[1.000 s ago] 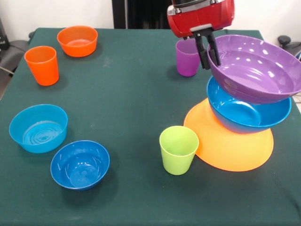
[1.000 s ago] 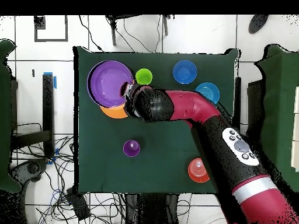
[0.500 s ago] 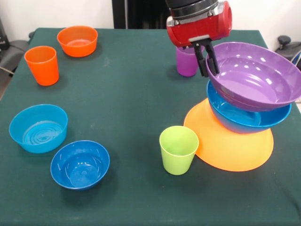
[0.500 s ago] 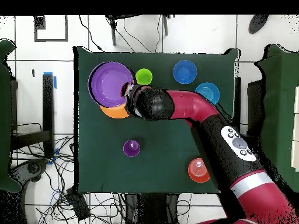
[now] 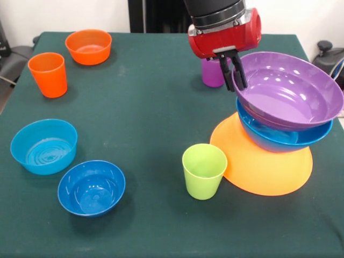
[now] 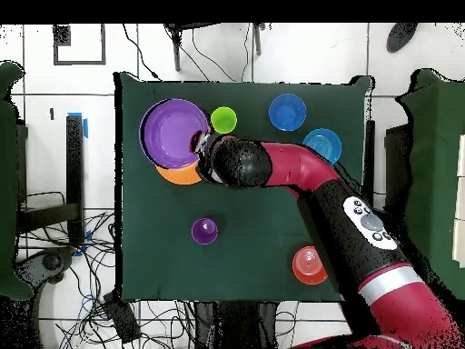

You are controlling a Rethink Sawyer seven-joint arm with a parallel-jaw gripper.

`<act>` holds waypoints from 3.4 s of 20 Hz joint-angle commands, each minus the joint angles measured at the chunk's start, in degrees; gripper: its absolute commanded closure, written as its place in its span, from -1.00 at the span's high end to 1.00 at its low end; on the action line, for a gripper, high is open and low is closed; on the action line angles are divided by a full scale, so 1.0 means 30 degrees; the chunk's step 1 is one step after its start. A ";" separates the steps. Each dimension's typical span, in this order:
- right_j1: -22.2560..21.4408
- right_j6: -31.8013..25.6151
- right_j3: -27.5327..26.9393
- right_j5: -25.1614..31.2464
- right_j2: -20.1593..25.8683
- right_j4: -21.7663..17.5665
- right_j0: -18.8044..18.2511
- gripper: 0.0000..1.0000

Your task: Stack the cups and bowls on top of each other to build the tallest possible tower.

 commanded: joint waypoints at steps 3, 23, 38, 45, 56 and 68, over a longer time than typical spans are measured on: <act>0.0642 0.1110 -0.0958 -0.0778 -0.1063 -0.0194 0.0593 -1.00; 0.1001 0.0236 -0.0985 -0.0479 -0.0370 -0.0227 0.0063 1.00; 0.1221 0.0410 -0.1180 -0.0401 -0.0774 -0.0287 0.0200 1.00; 0.1379 0.0412 -0.1169 -0.0758 -0.0808 -0.0453 0.0202 1.00; 0.1848 0.0478 -0.0674 -0.0630 -0.0204 0.0059 -0.0297 -1.00; 0.2164 0.0809 -0.0228 -0.1084 0.0099 0.0067 -0.0560 -1.00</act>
